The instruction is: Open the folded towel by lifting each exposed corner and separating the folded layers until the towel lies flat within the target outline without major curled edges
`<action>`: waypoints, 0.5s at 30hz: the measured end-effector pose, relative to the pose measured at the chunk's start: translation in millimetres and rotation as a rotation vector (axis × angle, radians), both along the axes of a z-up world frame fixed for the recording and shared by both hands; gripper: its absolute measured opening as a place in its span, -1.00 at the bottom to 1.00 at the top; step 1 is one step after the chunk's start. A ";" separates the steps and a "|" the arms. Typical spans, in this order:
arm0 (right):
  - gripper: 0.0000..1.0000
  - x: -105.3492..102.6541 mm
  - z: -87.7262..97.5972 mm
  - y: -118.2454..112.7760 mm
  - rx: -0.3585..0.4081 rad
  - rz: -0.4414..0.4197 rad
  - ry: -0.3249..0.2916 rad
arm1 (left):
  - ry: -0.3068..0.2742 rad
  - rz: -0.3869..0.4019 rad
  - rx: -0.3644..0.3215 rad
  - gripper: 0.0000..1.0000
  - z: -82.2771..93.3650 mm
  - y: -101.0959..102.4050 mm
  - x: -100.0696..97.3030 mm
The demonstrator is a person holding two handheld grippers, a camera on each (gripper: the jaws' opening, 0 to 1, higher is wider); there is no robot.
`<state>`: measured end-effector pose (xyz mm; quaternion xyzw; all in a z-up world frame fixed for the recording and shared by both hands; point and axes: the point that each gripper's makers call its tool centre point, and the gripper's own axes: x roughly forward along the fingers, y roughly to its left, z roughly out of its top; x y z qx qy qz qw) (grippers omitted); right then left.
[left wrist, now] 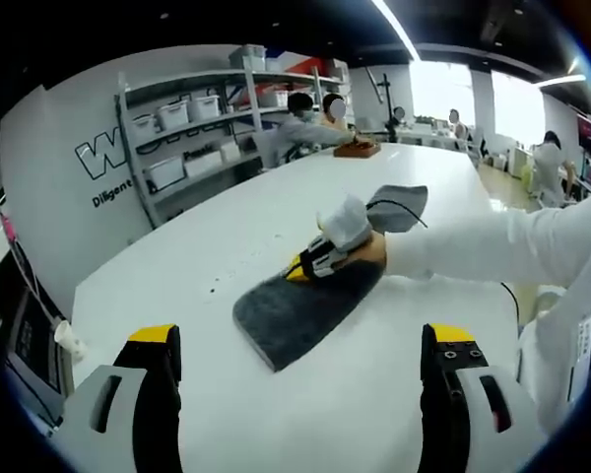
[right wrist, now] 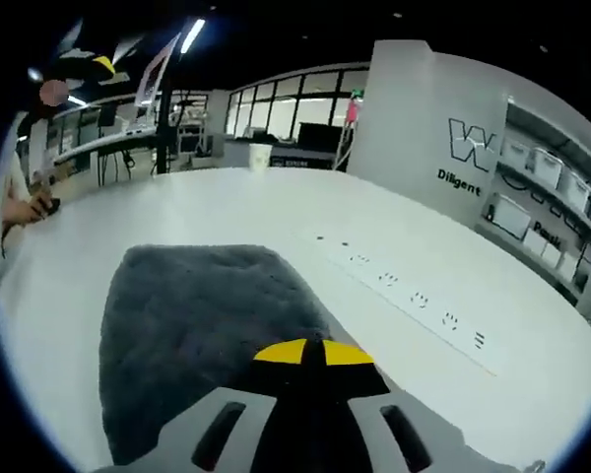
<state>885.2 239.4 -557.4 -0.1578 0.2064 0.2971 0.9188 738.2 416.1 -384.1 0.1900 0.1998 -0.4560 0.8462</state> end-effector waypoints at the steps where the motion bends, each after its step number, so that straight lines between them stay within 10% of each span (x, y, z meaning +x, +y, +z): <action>1: -1.00 0.1 1.2 -0.8 0.014 -0.009 0.004 | 0.000 0.001 0.003 0.99 -0.5 0.1 -0.2; 15: -1.00 -31.6 38.3 4.5 0.060 0.038 -0.106 | -0.007 0.023 0.005 0.99 -1.7 2.2 -2.6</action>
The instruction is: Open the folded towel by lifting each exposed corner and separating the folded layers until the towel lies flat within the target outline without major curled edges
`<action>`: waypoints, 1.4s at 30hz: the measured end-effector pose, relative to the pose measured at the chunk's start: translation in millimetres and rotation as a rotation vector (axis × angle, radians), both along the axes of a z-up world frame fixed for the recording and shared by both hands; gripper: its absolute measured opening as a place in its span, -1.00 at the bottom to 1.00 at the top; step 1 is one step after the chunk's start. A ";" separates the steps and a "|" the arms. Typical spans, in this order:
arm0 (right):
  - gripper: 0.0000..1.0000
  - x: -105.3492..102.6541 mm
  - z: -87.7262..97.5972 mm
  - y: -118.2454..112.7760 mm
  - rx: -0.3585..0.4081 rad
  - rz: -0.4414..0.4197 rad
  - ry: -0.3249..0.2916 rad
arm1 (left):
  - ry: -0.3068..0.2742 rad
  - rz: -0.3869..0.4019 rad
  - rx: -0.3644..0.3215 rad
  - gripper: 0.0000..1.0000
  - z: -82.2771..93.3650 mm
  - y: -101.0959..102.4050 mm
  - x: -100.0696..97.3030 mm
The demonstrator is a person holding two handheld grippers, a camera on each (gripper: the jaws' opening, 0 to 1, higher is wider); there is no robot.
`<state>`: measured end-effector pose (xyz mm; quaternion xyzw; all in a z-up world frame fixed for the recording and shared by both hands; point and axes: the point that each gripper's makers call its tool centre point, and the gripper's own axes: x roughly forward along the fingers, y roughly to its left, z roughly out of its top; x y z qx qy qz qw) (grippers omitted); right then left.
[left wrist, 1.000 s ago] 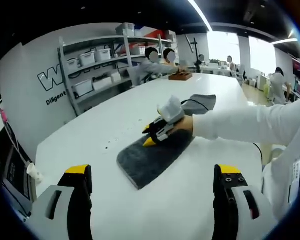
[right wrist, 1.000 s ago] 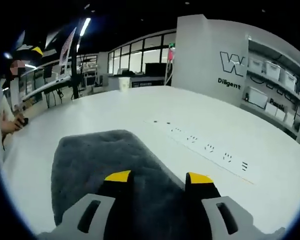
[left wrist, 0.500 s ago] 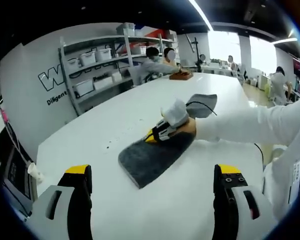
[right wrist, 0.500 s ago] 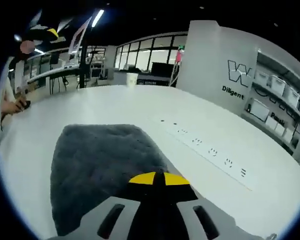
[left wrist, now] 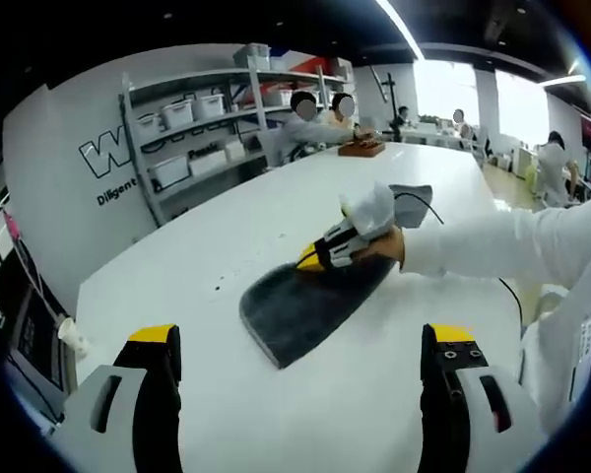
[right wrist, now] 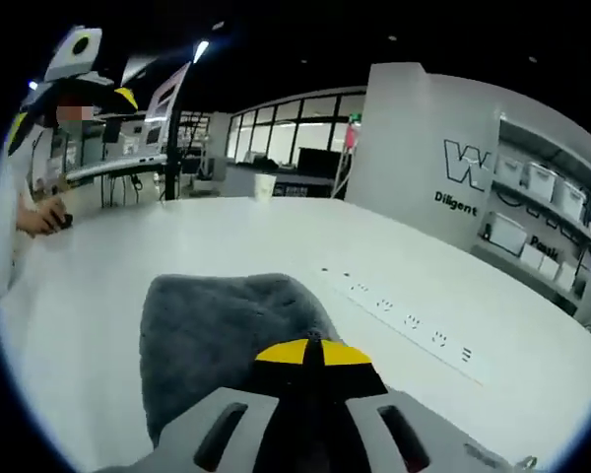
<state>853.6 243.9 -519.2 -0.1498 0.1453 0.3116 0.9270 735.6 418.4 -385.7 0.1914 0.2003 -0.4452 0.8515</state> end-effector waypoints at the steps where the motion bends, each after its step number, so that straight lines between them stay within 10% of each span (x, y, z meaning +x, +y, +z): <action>1: -1.00 -4.1 2.2 1.8 -0.004 0.008 -0.008 | -0.001 0.001 0.001 0.99 0.0 0.1 -0.1; 18: -1.00 -94.7 23.8 30.0 -0.010 0.152 -0.060 | -0.007 0.009 0.012 0.99 -0.6 1.0 -1.2; 42: -1.00 -207.5 -8.2 88.8 -0.192 0.362 -0.061 | -0.010 0.014 0.027 0.99 -2.5 1.5 -3.2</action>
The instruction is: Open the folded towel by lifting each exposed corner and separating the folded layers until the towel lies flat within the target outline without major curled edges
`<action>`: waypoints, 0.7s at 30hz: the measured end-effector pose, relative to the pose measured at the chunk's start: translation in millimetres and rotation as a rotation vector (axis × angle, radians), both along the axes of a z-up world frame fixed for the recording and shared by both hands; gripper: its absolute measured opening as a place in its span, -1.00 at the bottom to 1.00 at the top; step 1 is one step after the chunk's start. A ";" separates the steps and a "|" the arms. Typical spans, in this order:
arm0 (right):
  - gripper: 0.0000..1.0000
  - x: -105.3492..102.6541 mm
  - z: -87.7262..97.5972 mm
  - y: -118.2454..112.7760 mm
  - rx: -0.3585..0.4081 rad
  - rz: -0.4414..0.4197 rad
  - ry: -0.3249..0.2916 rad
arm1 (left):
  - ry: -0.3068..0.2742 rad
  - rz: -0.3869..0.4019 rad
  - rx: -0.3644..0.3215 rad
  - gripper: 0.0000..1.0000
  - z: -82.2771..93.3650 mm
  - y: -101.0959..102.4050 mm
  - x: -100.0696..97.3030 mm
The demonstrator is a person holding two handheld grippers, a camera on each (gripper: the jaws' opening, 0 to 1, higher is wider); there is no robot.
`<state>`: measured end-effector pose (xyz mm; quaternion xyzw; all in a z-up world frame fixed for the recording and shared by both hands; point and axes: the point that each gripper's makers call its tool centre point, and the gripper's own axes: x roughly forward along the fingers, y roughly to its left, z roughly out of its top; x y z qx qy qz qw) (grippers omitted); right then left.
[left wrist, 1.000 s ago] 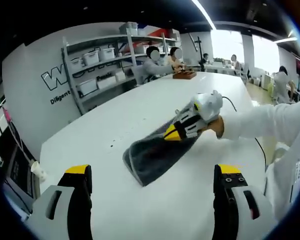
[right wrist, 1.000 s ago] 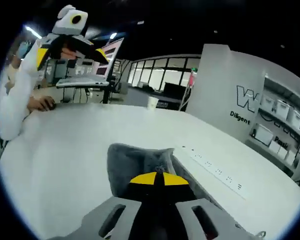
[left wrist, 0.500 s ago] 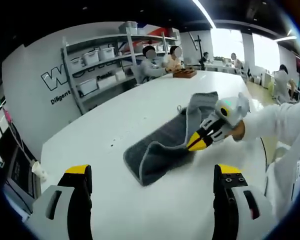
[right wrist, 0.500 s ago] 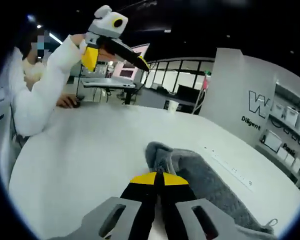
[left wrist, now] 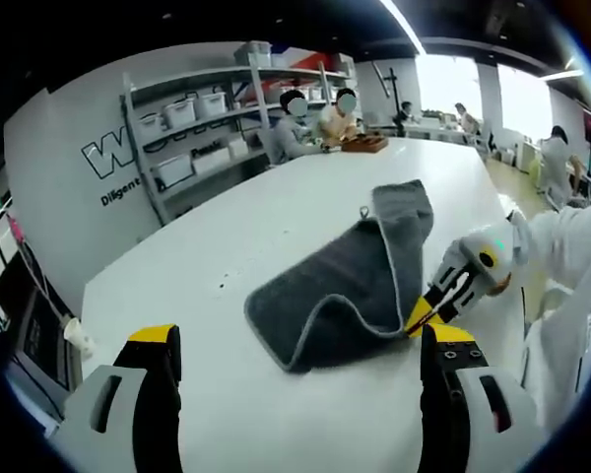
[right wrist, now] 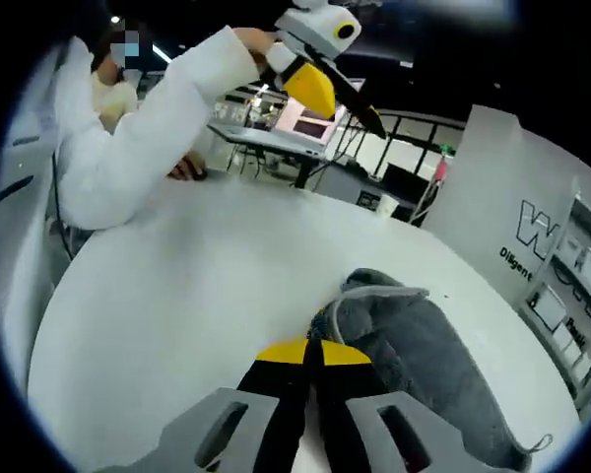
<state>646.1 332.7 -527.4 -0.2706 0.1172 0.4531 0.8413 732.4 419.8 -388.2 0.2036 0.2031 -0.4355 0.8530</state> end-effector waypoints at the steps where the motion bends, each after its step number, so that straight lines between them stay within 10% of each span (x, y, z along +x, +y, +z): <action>1: -1.00 -3.1 -2.0 2.6 -0.001 0.009 0.010 | 0.000 -0.001 0.001 0.99 -0.4 -0.6 -0.8; 21: -1.00 -25.5 -23.4 9.1 -0.049 0.082 0.073 | 0.006 -0.001 0.005 0.99 -1.2 0.2 0.5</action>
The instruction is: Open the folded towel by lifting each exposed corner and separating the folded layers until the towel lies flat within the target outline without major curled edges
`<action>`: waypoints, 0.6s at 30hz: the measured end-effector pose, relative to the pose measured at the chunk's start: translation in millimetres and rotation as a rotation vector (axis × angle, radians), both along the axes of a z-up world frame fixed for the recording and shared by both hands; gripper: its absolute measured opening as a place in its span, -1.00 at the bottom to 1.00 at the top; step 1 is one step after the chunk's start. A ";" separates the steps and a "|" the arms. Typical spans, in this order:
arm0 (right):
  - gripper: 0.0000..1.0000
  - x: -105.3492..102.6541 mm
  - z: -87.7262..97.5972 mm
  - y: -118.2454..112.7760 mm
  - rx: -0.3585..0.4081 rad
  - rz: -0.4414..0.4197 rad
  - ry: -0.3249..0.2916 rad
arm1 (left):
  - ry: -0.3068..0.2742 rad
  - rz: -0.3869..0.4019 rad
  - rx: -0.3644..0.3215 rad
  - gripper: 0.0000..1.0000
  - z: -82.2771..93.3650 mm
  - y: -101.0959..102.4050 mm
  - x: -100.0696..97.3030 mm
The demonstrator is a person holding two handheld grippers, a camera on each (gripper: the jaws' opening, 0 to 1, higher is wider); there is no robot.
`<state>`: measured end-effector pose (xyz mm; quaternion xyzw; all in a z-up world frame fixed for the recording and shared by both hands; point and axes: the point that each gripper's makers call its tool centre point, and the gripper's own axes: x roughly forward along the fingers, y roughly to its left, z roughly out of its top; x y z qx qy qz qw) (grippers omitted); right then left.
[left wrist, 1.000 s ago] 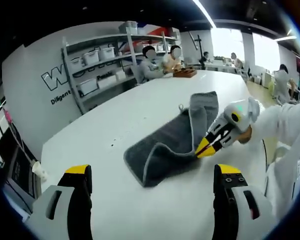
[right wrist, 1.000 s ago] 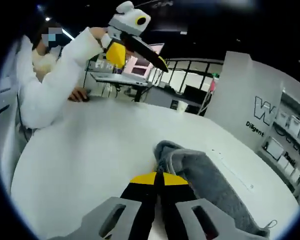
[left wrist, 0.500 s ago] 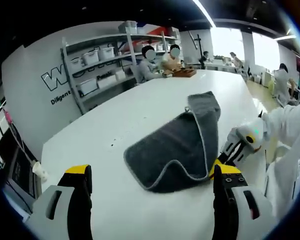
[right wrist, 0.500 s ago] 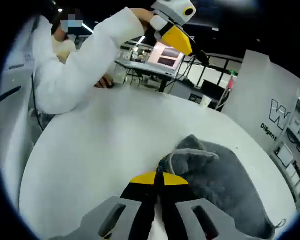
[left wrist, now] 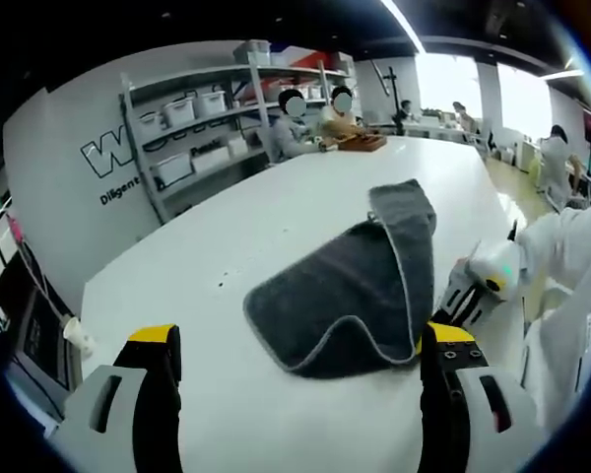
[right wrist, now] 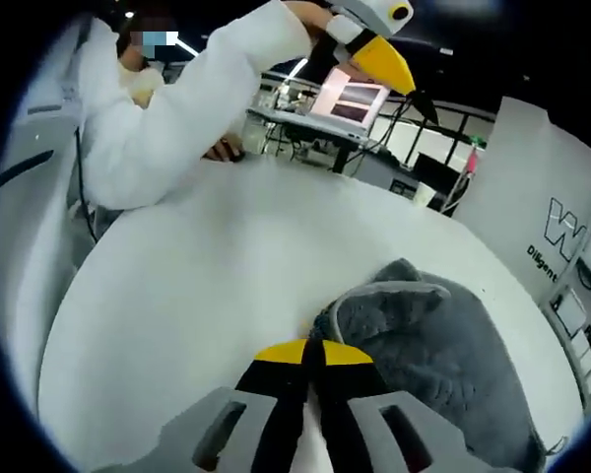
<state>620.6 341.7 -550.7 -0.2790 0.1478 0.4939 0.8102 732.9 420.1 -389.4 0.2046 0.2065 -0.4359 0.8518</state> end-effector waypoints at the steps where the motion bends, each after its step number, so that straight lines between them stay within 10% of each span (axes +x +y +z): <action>1: -1.00 -0.7 2.8 -1.1 0.013 -0.005 0.000 | 0.001 0.002 0.000 0.99 0.2 0.5 0.7; 9: -0.95 -1.7 36.4 -18.7 0.095 -0.073 -0.040 | 0.004 0.006 0.006 0.99 -1.2 0.6 0.5; 18: -0.36 7.6 79.9 -81.4 0.298 -0.342 -0.043 | 0.006 0.014 0.010 0.99 -2.0 2.3 1.6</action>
